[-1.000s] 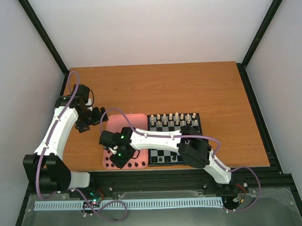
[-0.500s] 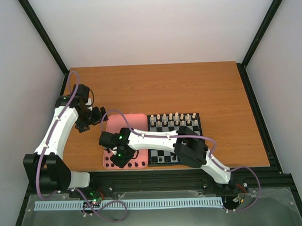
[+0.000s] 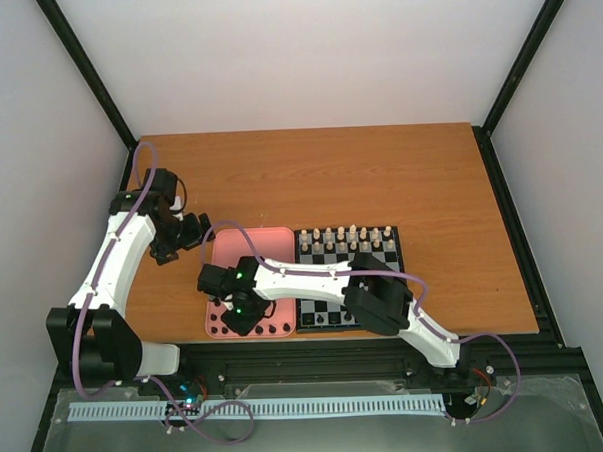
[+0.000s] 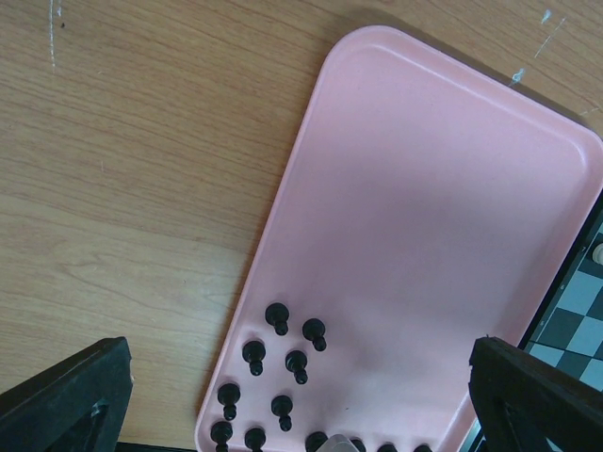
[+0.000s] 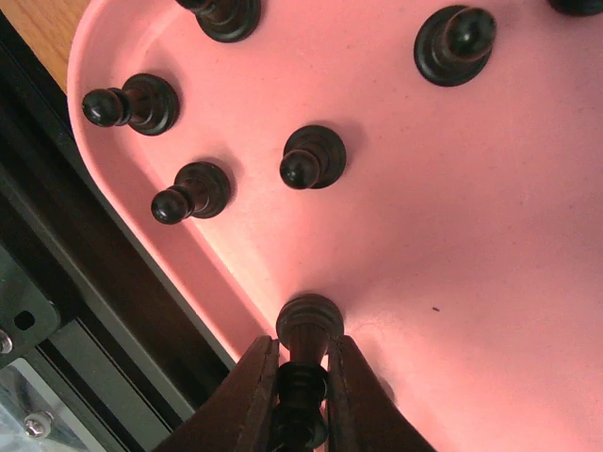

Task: Set up the chess pieces on the board
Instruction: Pick up the chess piece from the storage box, then place the chess piece on the chessboard, then pick up the chess piece from the storage box, then place the chess piece on the chessboard.

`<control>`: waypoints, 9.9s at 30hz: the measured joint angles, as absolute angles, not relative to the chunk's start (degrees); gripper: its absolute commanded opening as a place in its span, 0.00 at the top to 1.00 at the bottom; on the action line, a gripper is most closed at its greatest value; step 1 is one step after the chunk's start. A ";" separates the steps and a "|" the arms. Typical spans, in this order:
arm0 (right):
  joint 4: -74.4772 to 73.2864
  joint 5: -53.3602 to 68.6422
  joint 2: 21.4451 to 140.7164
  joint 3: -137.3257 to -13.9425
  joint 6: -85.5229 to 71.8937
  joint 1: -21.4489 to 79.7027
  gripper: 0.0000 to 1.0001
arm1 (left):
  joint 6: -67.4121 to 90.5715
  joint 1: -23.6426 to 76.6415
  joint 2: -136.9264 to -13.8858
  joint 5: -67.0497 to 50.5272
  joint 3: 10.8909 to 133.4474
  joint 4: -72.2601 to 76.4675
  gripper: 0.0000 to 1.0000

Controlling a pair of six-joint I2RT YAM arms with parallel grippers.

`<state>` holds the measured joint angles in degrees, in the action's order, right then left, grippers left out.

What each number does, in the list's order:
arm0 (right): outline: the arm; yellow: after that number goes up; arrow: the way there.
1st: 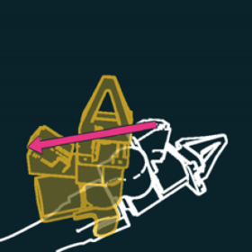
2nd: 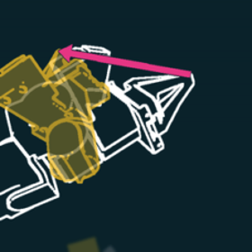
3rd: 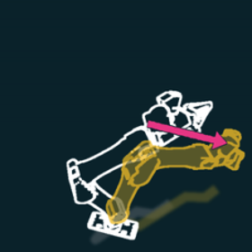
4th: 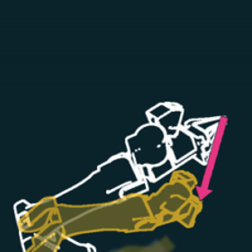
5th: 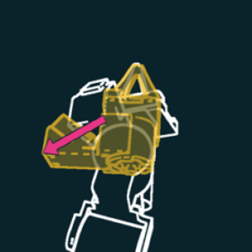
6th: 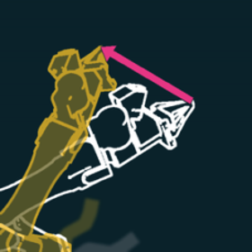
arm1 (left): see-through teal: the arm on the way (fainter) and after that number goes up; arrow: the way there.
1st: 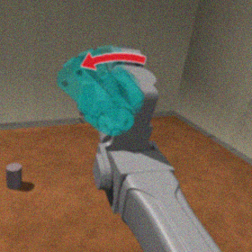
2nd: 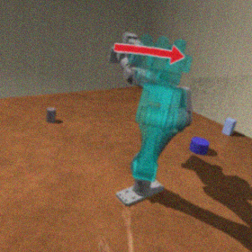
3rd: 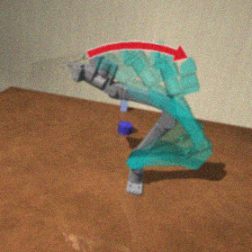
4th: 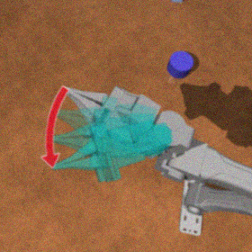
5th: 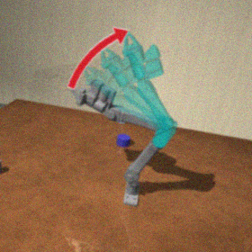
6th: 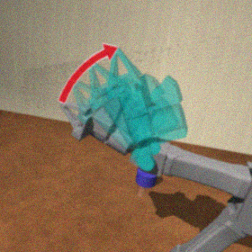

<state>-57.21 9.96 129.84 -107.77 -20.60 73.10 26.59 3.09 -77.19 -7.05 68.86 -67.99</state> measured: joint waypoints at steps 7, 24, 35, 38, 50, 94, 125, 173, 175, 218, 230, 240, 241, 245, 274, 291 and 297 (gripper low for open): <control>-57.21 7.88 129.40 -107.83 -20.78 73.03 0.90 | 26.74 3.09 -77.19 -7.07 68.86 -67.92 0.00; -55.48 1.54 89.65 -73.78 -28.93 57.58 0.90 | 26.72 3.09 -77.19 -8.23 68.86 -67.94 0.00; -58.39 2.57 76.97 -55.75 -33.06 53.17 0.90 | 26.70 3.09 -77.38 -9.32 68.86 -67.85 0.00; -57.84 3.27 77.14 -53.56 -33.39 52.07 0.90 | 26.70 3.09 -77.62 -9.52 68.86 -67.77 0.00; -56.12 5.37 78.48 -51.03 -33.30 51.00 0.90 | 26.68 3.09 -77.80 -9.47 68.86 -67.75 0.00; -54.15 6.79 81.06 -47.92 -32.36 50.76 0.64 | 26.68 3.09 -77.89 -9.45 68.86 -67.75 0.00; -52.56 0.38 96.60 -78.72 -30.63 58.63 0.56 | 26.68 3.09 -77.89 -9.23 68.84 -67.77 0.00; -53.04 12.53 123.96 -96.97 -23.90 71.33 0.83 | 26.61 3.09 -75.64 -9.26 67.22 -67.90 0.00; -53.25 12.53 123.96 -97.03 -23.75 71.33 0.88 | 26.61 3.09 -75.66 -9.26 67.22 -67.90 0.00; -56.64 3.81 72.34 -47.92 -32.95 40.47 0.94 | 26.61 3.09 -76.77 -9.72 67.22 -67.79 0.00; -54.39 7.40 72.31 -44.84 -33.78 40.97 0.94 | 26.61 3.09 -76.77 -9.67 67.22 -67.79 0.00; -54.06 8.47 71.64 -44.07 -35.35 43.18 0.94 | 26.61 3.09 -76.77 -9.67 67.22 -67.77 0.00; -53.95 8.47 71.68 -44.05 -35.48 43.55 0.94 | 26.61 3.09 -76.77 -9.67 67.22 -67.77 0.00; -53.76 8.25 71.68 -43.48 -36.18 44.03 0.95 | 26.61 3.09 -76.77 -9.67 67.22 -67.77 0.00; -52.80 7.33 73.23 -41.28 -37.58 44.14 0.92 | 26.61 3.09 -76.77 -9.69 66.78 -67.70 0.00; -53.39 6.20 73.45 -42.09 -37.28 44.38 0.64 | 26.63 3.09 -76.77 -9.69 66.74 -67.68 0.00; -55.33 4.14 73.36 -45.87 -37.36 44.40 0.55 | 26.61 3.09 -76.77 -9.69 66.74 -67.68 0.00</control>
<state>-55.33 4.14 73.36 -45.87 -37.36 44.40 26.61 3.09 -76.77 -9.69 66.74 -67.68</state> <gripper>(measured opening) 0.435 0.999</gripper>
